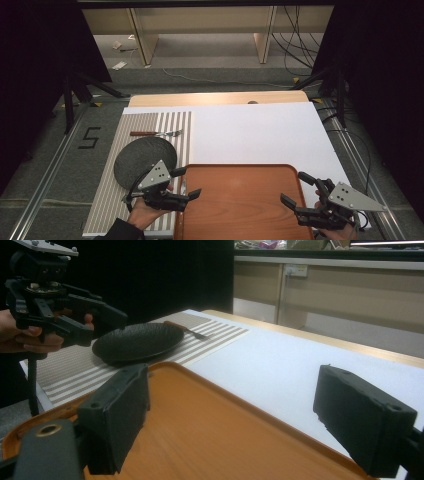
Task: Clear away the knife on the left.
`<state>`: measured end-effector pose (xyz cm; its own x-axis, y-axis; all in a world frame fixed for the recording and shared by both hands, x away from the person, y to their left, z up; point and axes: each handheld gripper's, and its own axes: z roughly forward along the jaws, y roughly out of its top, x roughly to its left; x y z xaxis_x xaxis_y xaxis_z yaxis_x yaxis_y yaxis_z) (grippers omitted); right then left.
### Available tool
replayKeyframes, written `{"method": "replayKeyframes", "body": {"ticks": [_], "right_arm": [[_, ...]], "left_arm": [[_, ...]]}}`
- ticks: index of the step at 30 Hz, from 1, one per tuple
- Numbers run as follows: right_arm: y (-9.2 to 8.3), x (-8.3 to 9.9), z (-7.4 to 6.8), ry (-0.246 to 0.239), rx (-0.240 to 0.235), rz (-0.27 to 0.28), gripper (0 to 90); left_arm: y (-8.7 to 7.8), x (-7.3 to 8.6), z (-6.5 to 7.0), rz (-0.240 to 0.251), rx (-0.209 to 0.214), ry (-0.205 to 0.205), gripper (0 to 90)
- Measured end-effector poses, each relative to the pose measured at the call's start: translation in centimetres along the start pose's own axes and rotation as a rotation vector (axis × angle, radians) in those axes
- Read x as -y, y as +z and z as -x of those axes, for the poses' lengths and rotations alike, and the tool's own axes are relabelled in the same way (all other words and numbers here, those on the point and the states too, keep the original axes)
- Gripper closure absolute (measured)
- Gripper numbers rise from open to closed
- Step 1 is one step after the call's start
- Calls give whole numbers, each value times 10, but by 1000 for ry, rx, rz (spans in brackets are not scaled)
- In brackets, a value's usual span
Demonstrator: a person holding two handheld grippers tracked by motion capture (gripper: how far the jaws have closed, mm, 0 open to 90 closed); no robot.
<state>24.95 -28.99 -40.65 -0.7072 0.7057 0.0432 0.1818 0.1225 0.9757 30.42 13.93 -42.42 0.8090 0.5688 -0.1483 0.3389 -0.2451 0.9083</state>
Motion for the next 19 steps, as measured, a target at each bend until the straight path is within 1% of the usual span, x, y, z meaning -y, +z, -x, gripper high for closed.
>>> {"method": "replayKeyframes", "body": {"ticks": [8, 19], "right_arm": [[0, 0, 0, 0, 0, 0, 159], [0, 0, 0, 0, -1, 0, 159]], "left_arm": [[3, -1, 2, -15, 13, 10, 167], [6, 0, 4, -32, 27, 5, 167]]}}
